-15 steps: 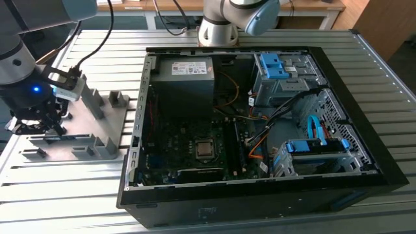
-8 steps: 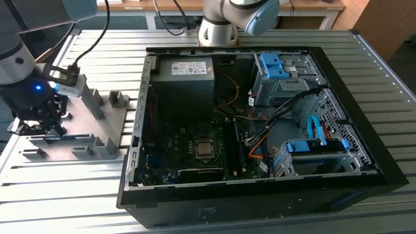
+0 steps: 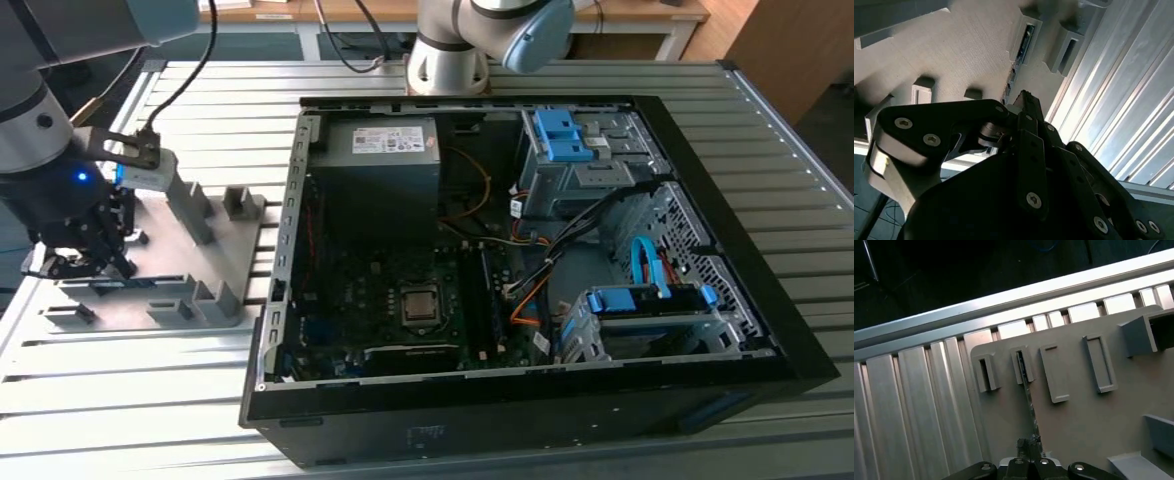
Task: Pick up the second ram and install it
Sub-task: 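Pick up the second ram and move it above second insertion slot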
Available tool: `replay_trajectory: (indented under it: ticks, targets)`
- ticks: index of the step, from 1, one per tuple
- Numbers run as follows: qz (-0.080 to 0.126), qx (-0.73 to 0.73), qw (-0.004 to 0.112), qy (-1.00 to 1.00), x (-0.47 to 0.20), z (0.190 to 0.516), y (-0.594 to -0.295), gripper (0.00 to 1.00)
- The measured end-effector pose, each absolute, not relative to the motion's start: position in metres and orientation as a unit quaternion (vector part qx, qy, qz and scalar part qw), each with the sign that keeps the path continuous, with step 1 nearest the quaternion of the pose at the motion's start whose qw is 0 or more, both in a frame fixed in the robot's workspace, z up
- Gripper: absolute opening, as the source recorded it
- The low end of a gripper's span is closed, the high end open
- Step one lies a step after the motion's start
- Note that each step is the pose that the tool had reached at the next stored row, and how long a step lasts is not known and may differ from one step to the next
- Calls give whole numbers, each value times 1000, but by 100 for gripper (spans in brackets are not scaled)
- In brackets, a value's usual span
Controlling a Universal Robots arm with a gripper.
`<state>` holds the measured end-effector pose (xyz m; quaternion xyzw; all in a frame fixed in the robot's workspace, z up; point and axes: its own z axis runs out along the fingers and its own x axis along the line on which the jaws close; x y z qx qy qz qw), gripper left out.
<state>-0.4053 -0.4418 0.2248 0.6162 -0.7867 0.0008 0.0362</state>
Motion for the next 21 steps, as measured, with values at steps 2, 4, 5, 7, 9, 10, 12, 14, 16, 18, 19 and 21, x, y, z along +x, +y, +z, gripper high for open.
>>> replay_trajectory:
  ticks: [2, 4, 5, 7, 9, 10, 12, 14, 16, 18, 19, 21]
  targets:
    - [1, 627, 36, -778, -405, 225, -442, 10]
    - [2, 638, 36, -769, -405, 225, -442, 10]
    - [2, 644, 36, -764, -405, 225, -442, 10]
    - [3, 655, 36, -755, -405, 225, -442, 10]
    - [3, 667, 36, -745, -405, 225, -442, 10]
    - [3, 672, 36, -739, -405, 225, -442, 10]
    - [4, 684, 36, -729, -405, 225, -442, 10]
    - [5, 695, 36, -718, -405, 225, -442, 10]
    - [5, 705, 36, -708, -405, 224, -442, 10]
    - [6, 715, 36, -698, -405, 224, -442, 10]
    - [6, 720, 36, -693, -405, 224, -442, 10]
    - [6, 730, 36, -683, -405, 224, -442, 10]
